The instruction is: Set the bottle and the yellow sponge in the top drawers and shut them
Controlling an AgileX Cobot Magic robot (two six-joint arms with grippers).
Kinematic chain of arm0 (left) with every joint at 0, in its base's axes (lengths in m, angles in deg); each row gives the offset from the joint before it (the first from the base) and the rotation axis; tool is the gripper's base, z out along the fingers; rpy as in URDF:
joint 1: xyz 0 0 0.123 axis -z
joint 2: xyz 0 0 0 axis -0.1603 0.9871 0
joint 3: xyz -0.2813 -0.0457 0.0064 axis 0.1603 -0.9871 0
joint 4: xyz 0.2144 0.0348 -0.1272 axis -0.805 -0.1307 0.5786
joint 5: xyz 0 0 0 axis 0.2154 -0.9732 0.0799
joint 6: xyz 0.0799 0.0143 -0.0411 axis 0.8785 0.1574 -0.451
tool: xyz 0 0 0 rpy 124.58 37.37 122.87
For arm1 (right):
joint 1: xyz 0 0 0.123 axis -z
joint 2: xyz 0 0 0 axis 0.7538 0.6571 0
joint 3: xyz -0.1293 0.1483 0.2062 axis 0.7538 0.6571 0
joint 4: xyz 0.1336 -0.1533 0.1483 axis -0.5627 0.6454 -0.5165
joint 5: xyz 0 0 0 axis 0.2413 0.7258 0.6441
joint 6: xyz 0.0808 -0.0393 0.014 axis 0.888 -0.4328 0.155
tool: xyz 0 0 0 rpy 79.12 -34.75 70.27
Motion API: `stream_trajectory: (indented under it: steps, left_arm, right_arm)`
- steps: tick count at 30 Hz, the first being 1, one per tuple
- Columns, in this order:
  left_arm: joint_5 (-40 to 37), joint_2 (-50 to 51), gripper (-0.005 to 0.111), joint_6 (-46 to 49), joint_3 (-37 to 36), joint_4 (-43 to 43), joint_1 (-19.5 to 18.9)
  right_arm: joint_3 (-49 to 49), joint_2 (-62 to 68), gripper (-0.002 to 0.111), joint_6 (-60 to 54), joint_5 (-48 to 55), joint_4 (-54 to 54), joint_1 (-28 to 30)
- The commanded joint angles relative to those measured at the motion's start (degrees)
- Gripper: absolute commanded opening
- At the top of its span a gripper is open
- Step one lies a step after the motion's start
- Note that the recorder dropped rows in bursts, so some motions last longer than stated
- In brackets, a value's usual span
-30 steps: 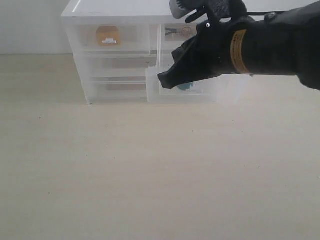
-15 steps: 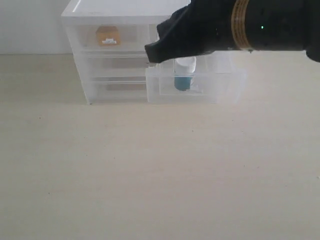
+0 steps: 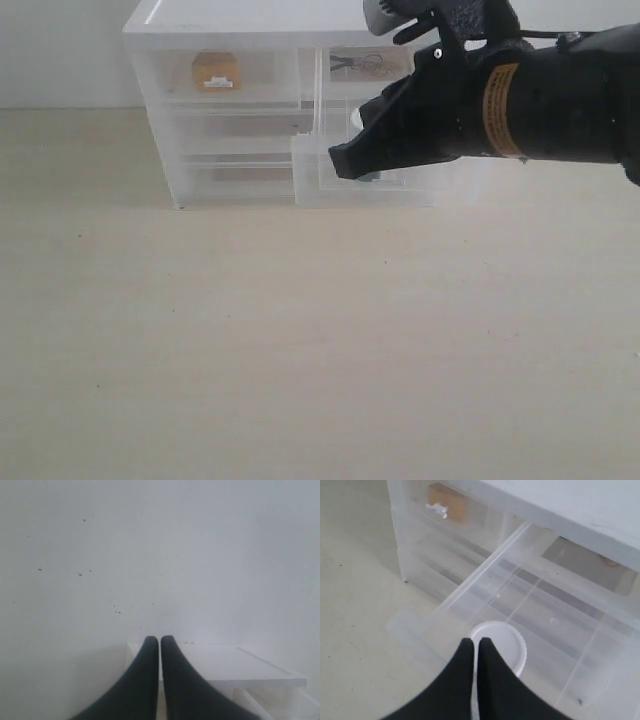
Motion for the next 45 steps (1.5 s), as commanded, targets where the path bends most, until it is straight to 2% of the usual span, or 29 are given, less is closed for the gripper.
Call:
stream_trajectory:
  steps: [1,8,12,19,32,35,42,45]
  left_arm:
    - [-0.4,-0.2,0.004,-0.2,-0.2,0.4,-0.1]
    - [-0.4,-0.2,0.004,-0.2,-0.2,0.4,-0.1]
    - [-0.4,-0.2,0.004,-0.2,-0.2,0.4,-0.1]
    - [-0.4,-0.2,0.004,-0.2,-0.2,0.4,-0.1]
    - [-0.6,-0.2,0.004,-0.2,-0.2,0.4,-0.1]
    - [-1.1,-0.2,0.004,-0.2,-0.2,0.4,-0.1]
    - [-1.1,-0.2,0.004,-0.2,-0.2,0.4,-0.1]
    - [-1.1,-0.2,0.004,-0.2,-0.2,0.4,-0.1]
  right_arm:
    - [0.5,-0.2,0.003,0.1,-1.4,0.1,0.1]
    - [0.5,-0.2,0.003,-1.2,5.2,0.1,0.1]
    - [0.5,-0.2,0.003,-1.3,2.5,-0.1,0.1]
    - [-0.1,3.6,0.003,-1.4,3.5,-0.1,0.1]
    - [-14.6,14.2,0.003,-4.9,16.9,1.1,0.6]
    - [-17.1,16.3,0.003,-4.9,17.7,-1.9,1.3]
    - [-14.8,6.6,0.003,-10.7,12.2,-12.2,1.3]
    - [-12.5,1.8,0.003,-11.5,11.8,-12.7,1.3]
